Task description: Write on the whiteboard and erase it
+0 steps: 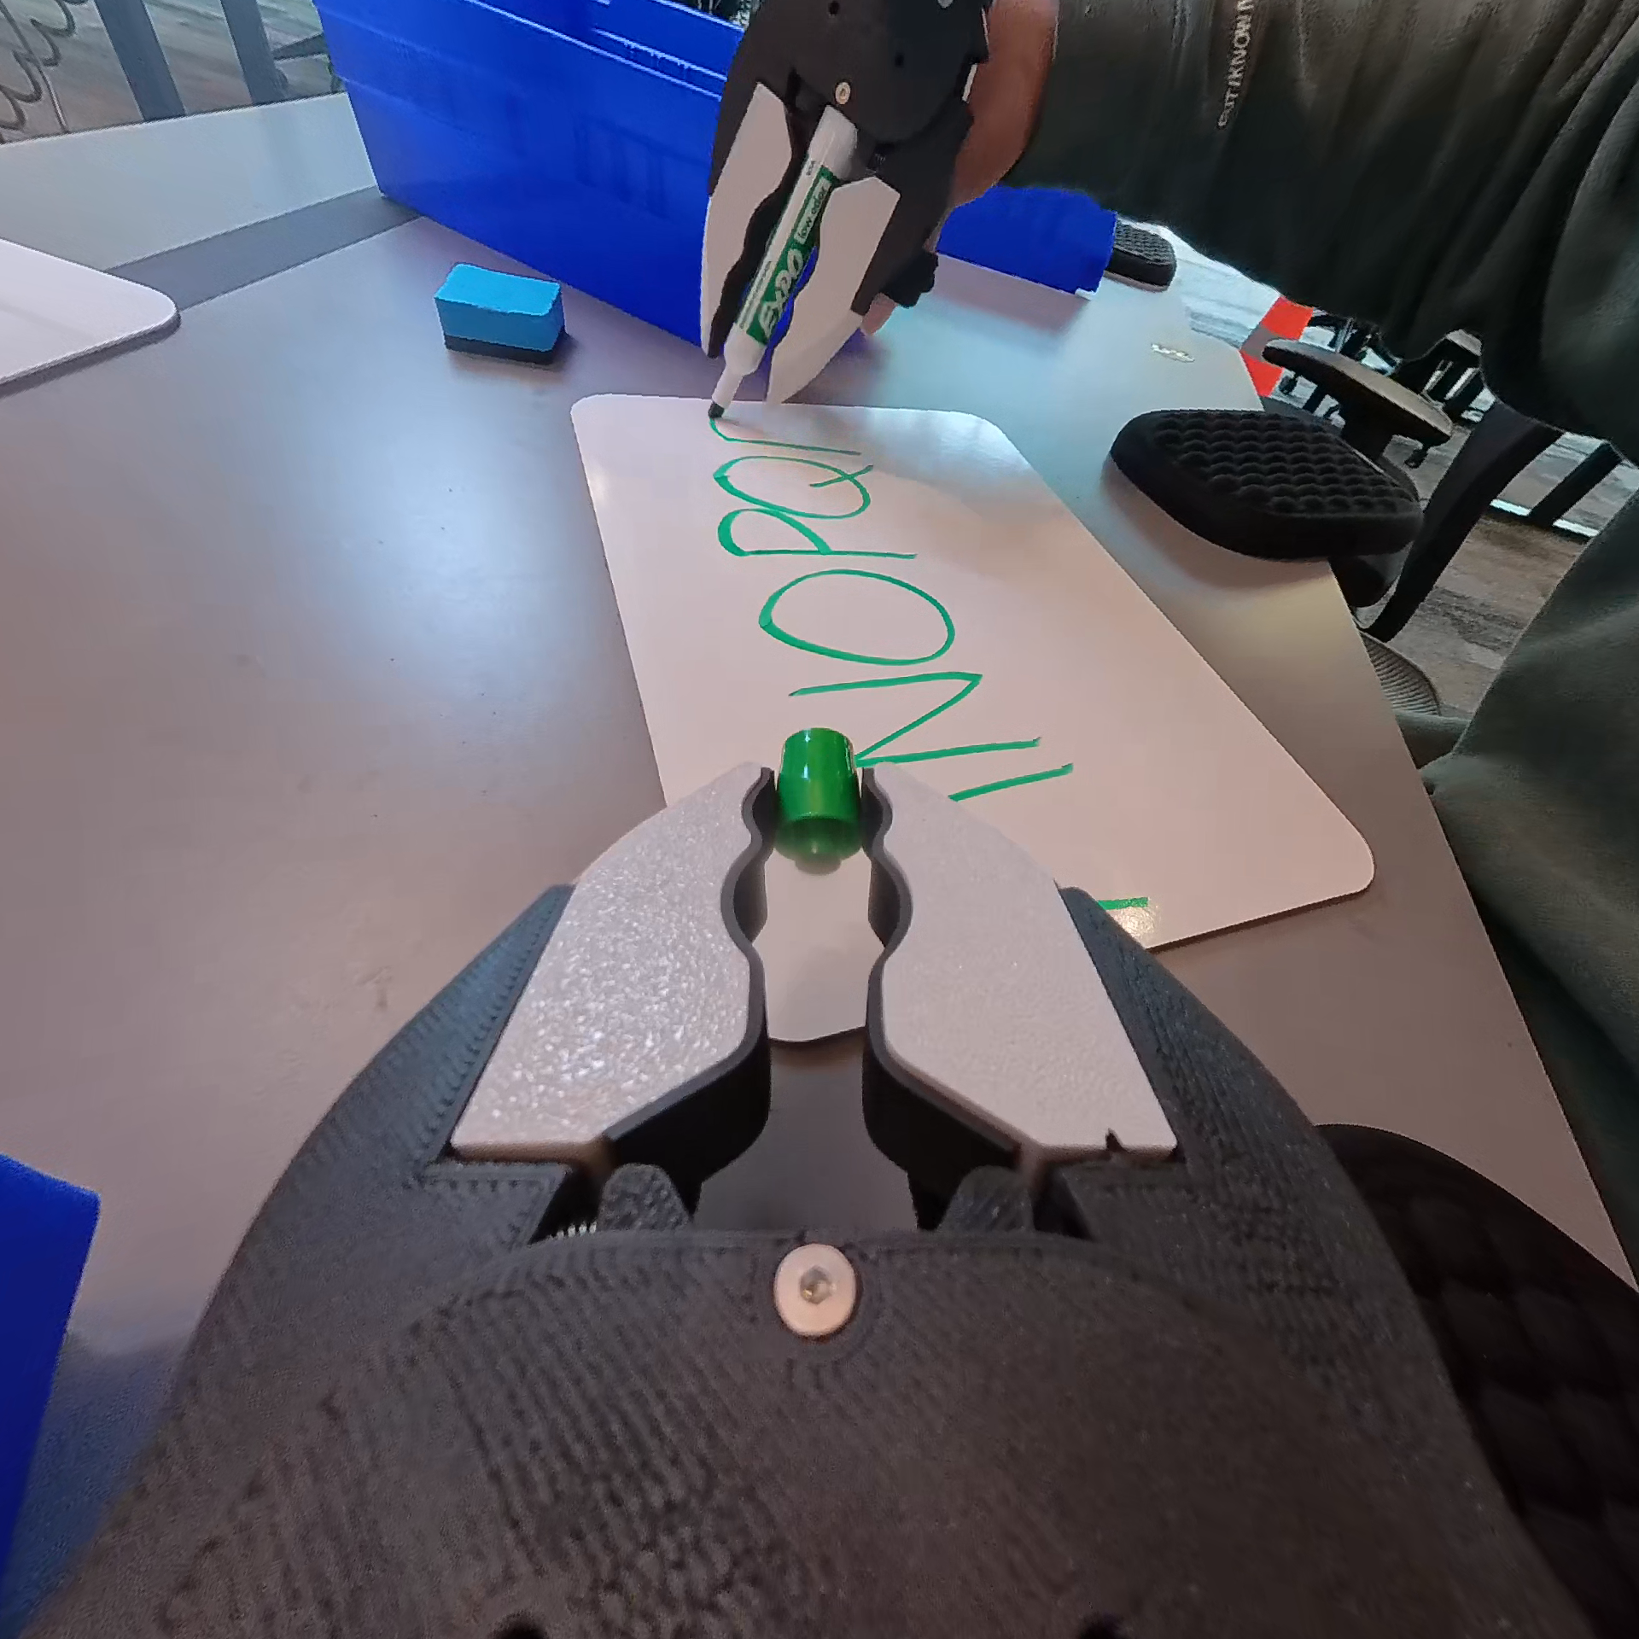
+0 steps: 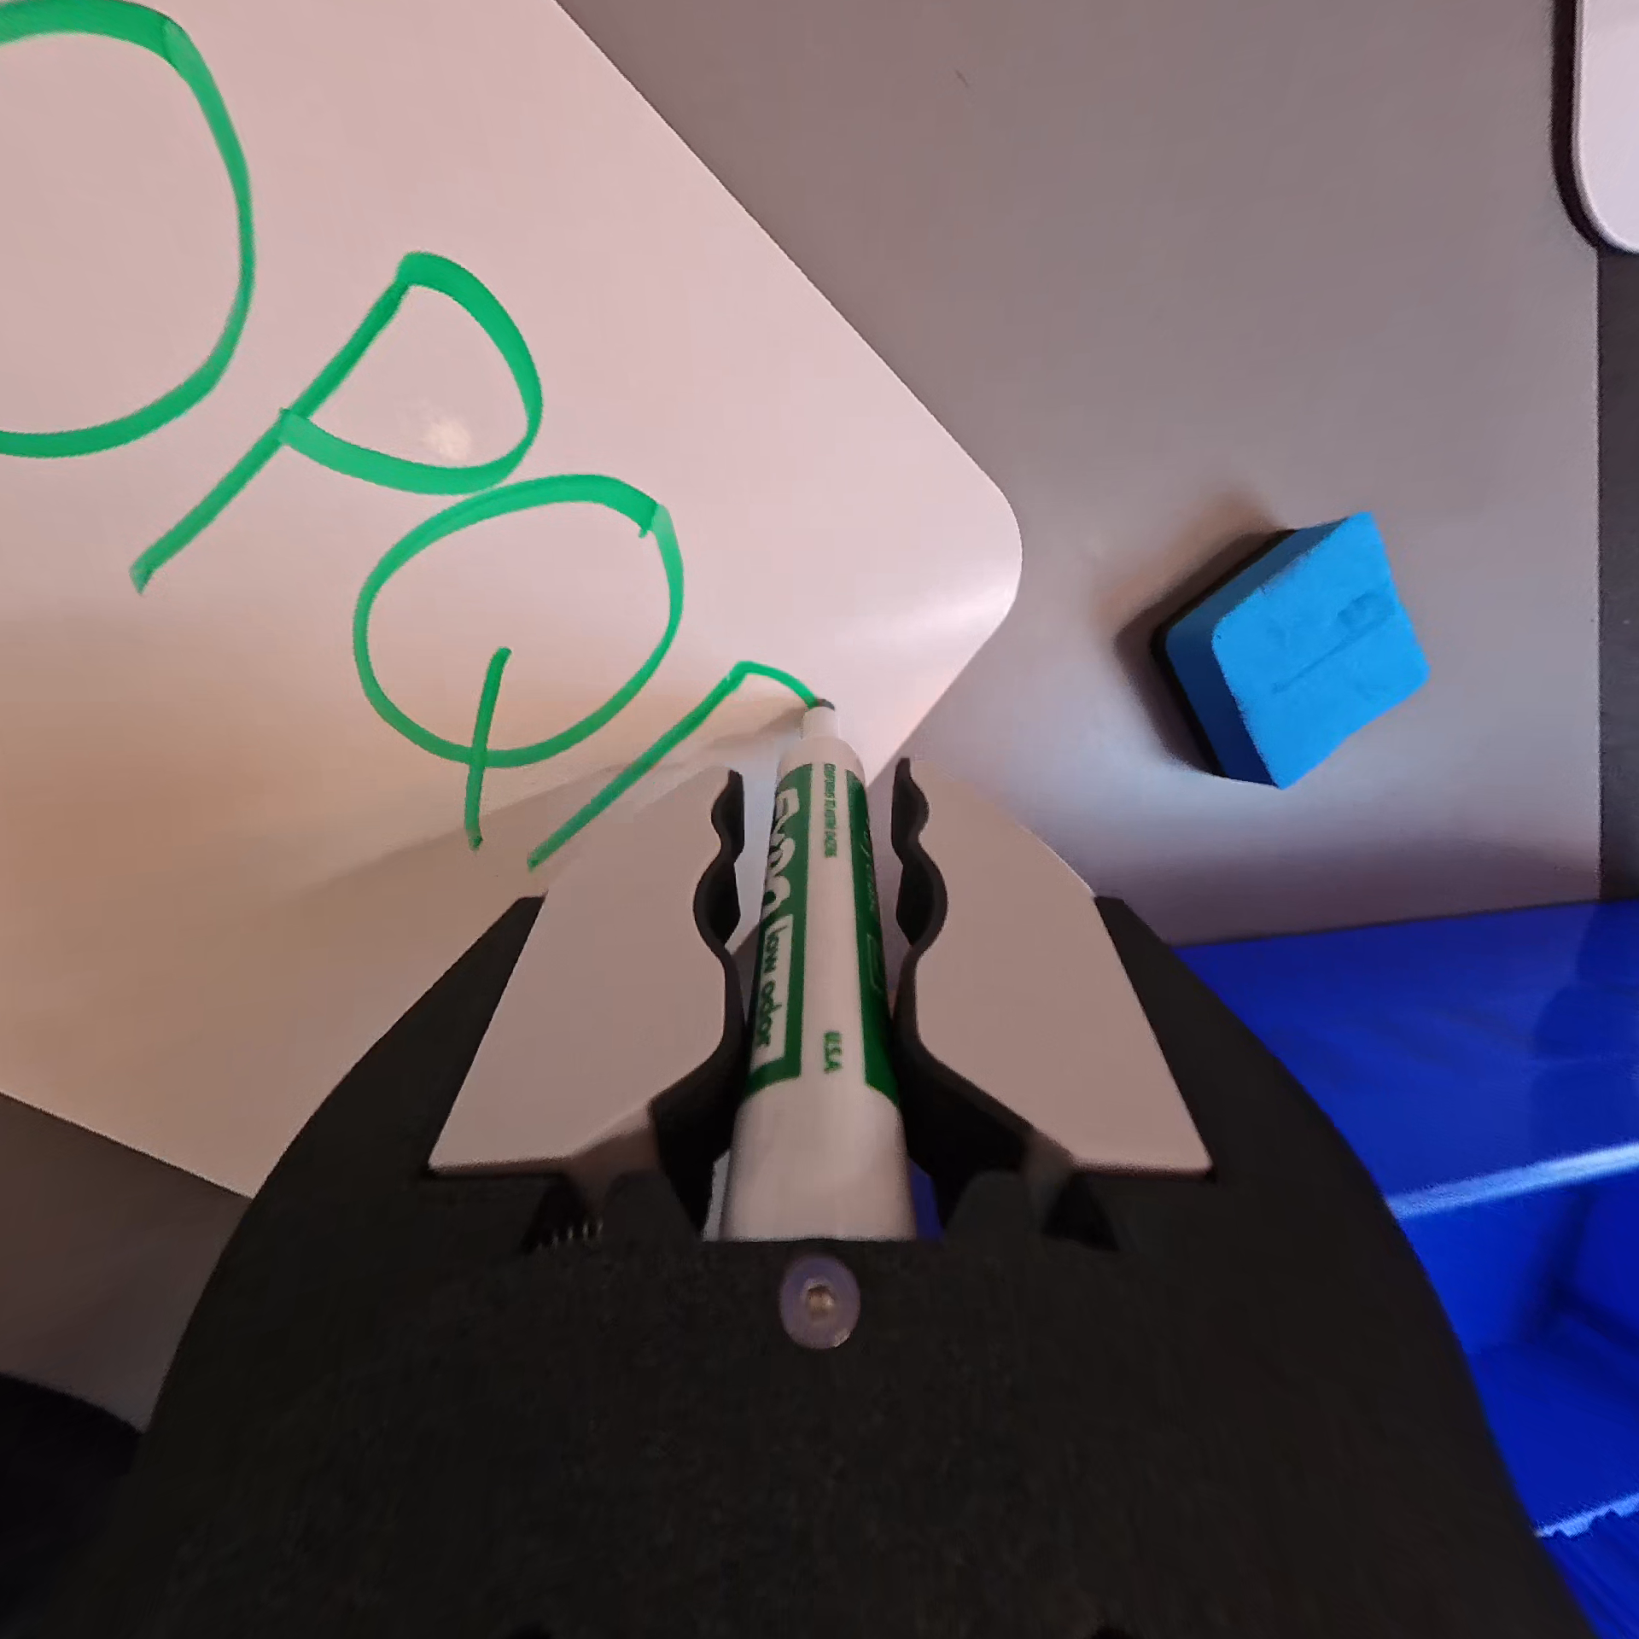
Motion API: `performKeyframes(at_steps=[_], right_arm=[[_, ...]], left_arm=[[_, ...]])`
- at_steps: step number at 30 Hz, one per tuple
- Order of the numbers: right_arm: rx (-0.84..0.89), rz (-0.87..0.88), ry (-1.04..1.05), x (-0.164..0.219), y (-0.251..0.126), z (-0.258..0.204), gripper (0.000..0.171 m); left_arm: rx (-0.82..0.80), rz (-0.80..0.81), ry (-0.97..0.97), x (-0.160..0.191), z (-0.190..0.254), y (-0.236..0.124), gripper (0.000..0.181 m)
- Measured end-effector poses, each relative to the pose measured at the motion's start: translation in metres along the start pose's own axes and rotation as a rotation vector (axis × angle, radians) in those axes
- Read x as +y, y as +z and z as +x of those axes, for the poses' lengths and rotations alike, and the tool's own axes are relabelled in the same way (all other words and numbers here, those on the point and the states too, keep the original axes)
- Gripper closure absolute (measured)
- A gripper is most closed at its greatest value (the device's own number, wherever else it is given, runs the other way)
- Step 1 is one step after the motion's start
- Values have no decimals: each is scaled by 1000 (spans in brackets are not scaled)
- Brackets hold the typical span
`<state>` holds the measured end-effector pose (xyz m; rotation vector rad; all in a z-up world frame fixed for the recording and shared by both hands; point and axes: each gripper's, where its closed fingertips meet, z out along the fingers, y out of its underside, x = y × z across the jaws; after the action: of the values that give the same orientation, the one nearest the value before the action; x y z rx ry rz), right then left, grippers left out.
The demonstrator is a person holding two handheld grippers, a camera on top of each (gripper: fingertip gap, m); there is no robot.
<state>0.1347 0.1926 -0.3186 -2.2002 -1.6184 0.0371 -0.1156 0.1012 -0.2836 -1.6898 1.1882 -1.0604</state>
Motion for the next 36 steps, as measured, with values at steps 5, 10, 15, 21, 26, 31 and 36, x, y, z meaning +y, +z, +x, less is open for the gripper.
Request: performKeyframes(at_steps=[5,10,15,21,26,31,36], right_arm=[[-19,-9,8,10,-6,-10,138],[-55,4,-24,6,-10,-33,138],[-34,-8,-33,8,-11,-33,138],[-18,-35,15,31,-17,-26,138],[-27,-40,35,47,-26,-40,138],[-4,16,57,43,-35,-42,138],[17,423,129,-31,-76,-47,138]], left_arm=[[0,-2,0,0,0,0,163],[-3,-5,5,1,0,1,163],[-4,-6,7,1,1,1,163],[-1,-6,3,1,1,1,163],[-4,-7,3,1,1,1,163],[-5,-4,10,1,1,1,163],[85,96,79,-17,23,-3,163]])
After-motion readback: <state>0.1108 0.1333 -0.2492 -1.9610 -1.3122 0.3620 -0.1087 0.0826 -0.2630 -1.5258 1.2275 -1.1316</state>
